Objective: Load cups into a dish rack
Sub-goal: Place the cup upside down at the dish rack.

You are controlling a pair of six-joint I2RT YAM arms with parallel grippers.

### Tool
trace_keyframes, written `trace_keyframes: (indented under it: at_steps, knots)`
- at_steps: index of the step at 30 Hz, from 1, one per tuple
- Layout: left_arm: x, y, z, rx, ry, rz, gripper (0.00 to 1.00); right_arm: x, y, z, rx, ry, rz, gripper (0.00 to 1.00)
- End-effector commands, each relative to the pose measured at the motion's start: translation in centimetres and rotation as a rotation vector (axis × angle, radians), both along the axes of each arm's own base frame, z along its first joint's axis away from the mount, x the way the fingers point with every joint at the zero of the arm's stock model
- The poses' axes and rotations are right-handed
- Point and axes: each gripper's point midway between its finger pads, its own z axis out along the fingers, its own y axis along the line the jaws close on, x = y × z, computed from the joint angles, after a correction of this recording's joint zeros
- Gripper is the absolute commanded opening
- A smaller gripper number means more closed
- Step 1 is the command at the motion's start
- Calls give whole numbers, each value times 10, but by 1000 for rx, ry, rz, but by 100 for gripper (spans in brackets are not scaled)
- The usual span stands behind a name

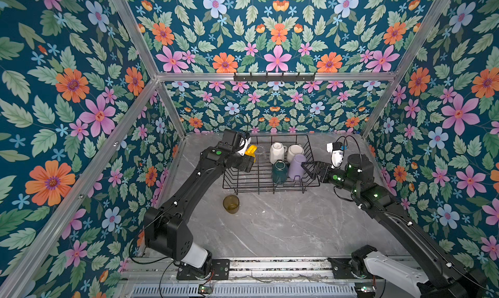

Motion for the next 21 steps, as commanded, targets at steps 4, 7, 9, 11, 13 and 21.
trace_keyframes:
  at_steps: [4,7,9,11,13,21]
  knots:
    - [17,3,-9,32,4,61,0,1,-1,-1,-12,-15,-4,92]
    - [19,4,-21,50,30,69,0,0,-2,-2,-18,-14,-2,92]
    - [20,4,-30,63,50,74,0,0,-2,-3,-20,-12,-3,92]
    - [22,4,-39,73,70,79,0,0,-2,-4,-21,-10,-4,92]
    - [23,3,-48,82,88,79,0,0,-2,-4,-21,-9,-3,92]
    - [28,2,-74,117,138,82,0,-1,-3,-6,-25,-5,-5,92]
